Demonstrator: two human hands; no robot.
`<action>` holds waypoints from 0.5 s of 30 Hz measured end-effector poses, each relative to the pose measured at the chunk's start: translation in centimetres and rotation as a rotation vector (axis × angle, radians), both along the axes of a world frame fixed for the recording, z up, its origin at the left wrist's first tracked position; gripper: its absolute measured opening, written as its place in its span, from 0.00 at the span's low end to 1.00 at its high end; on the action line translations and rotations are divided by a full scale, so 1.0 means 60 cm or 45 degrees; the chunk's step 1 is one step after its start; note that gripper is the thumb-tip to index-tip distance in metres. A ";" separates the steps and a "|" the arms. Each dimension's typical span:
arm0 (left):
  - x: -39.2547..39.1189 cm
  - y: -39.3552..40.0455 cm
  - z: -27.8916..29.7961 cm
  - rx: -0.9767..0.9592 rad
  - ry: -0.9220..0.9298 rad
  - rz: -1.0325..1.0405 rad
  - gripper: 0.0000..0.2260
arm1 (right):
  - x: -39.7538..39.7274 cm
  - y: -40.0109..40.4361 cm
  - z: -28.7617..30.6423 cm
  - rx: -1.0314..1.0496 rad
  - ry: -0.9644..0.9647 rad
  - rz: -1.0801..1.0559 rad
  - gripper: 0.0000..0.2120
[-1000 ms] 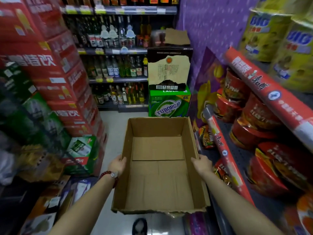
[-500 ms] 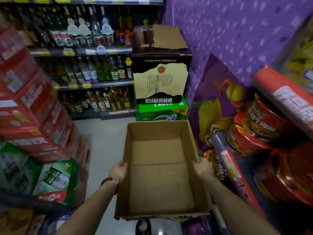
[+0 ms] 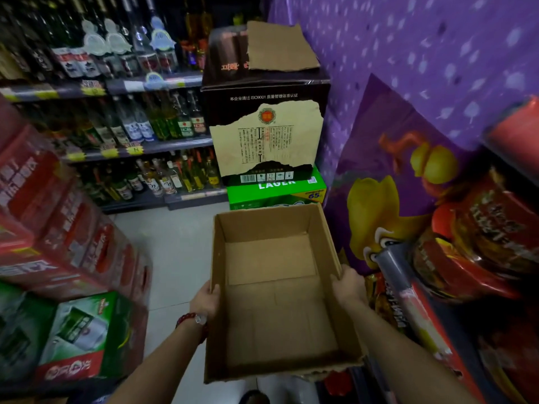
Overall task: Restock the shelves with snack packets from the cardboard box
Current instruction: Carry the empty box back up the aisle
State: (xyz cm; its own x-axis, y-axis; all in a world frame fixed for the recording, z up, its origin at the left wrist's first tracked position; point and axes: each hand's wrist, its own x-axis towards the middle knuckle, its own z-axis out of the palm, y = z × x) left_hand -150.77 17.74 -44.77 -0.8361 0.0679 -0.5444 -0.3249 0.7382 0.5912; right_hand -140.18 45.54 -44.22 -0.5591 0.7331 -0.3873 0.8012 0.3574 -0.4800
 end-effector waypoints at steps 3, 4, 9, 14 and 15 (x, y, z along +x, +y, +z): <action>-0.003 0.015 -0.009 0.041 0.021 0.014 0.19 | -0.005 0.013 -0.018 -0.006 0.035 0.001 0.10; -0.002 0.018 -0.014 0.058 0.023 0.027 0.20 | -0.005 0.016 -0.021 -0.009 0.039 -0.001 0.09; -0.001 0.021 -0.047 0.071 0.028 0.064 0.18 | -0.012 0.018 -0.043 0.007 0.045 0.039 0.10; -0.015 0.028 -0.058 0.000 0.031 0.069 0.18 | -0.019 0.010 -0.048 0.085 0.048 0.042 0.11; -0.016 0.027 -0.061 -0.009 0.044 0.067 0.18 | -0.020 0.010 -0.050 0.097 0.055 0.044 0.11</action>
